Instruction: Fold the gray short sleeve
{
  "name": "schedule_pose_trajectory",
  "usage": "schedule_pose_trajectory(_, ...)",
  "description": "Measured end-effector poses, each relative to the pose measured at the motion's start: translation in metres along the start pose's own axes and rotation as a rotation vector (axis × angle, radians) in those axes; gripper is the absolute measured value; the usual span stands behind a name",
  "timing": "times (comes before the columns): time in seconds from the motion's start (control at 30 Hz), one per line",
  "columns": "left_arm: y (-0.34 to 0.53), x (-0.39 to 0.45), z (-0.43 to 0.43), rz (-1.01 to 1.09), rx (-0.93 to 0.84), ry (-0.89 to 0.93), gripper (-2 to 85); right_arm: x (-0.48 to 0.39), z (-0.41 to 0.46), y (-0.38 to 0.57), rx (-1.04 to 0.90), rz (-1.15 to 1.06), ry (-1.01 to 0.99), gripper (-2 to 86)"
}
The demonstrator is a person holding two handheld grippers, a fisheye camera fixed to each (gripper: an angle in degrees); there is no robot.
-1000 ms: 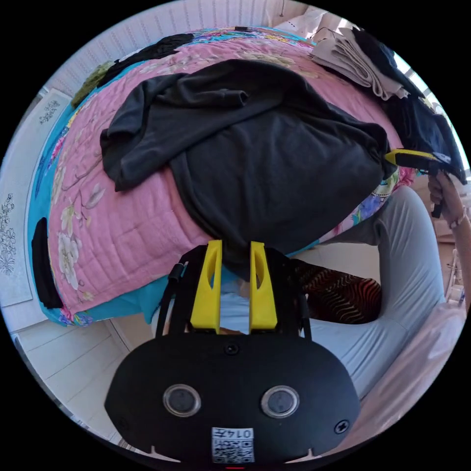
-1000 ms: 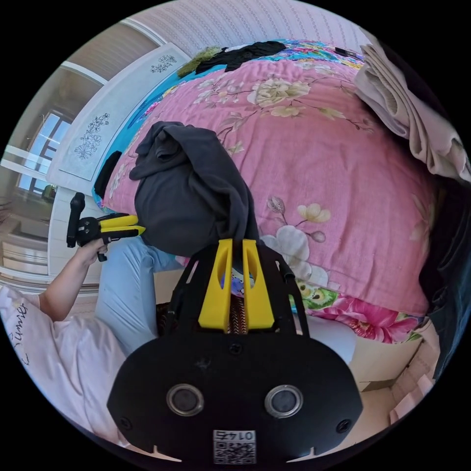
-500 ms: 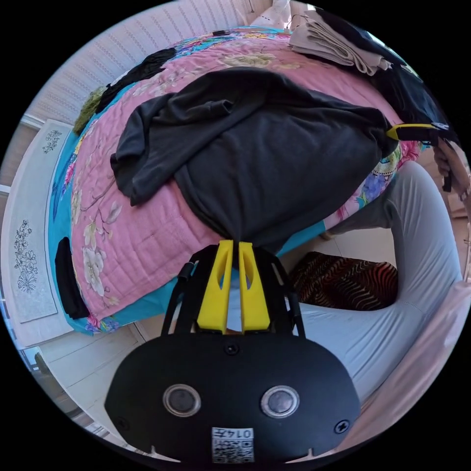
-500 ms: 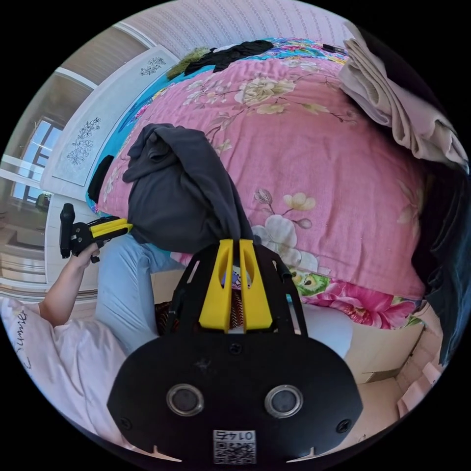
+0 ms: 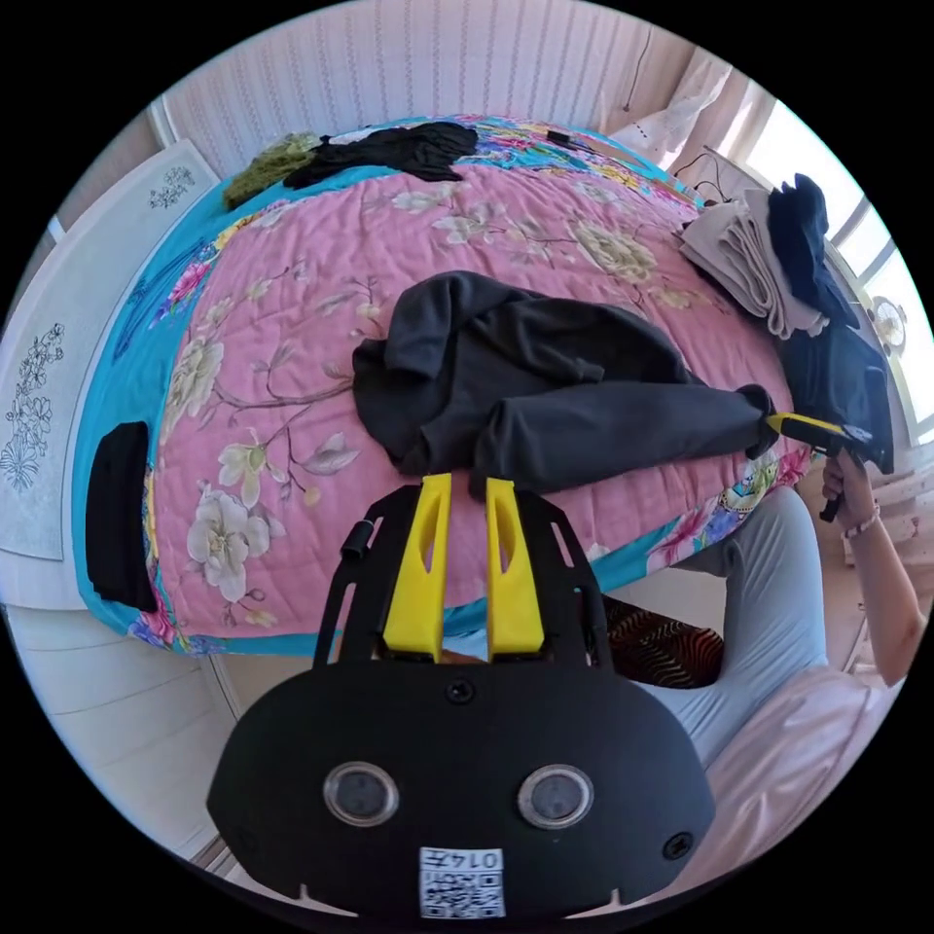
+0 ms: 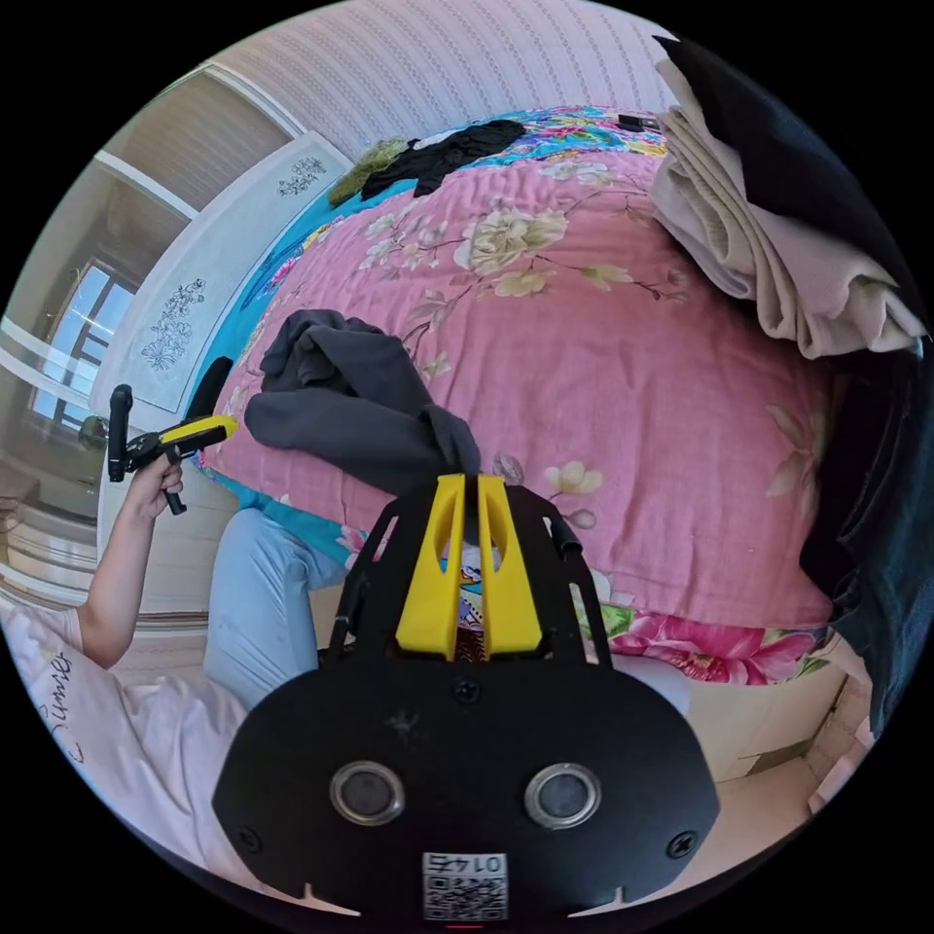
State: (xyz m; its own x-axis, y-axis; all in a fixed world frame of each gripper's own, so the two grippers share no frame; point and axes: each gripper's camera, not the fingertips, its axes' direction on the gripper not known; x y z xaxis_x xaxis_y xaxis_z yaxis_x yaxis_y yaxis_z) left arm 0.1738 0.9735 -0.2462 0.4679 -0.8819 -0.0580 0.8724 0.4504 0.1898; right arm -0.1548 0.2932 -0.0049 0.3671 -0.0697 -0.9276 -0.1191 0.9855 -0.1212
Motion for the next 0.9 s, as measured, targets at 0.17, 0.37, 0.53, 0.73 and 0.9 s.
schedule_pose_trajectory(0.17,0.031,-0.015,-0.002,-0.014,-0.025,0.094,7.5,0.017,0.002,0.010,0.023,0.014,0.035,6.2)
schedule_pose_trajectory(0.37,0.015,-0.015,-0.009,-0.027,0.063,0.049,7.7,0.038,0.018,0.011,-0.045,0.033,-0.015,6.5)
schedule_pose_trajectory(0.53,0.003,-0.022,-0.026,-0.015,0.017,0.154,0.3,0.052,0.016,0.012,-0.058,0.040,-0.109,1.8)
schedule_pose_trajectory(0.73,0.072,-0.065,-0.142,-0.056,0.248,0.415,-0.9,0.088,-0.055,0.032,0.165,0.049,-0.424,0.5)
schedule_pose_trajectory(0.9,0.149,-0.094,-0.256,-0.033,0.474,0.510,-1.0,0.096,-0.127,0.052,0.326,-0.063,-0.665,0.3)
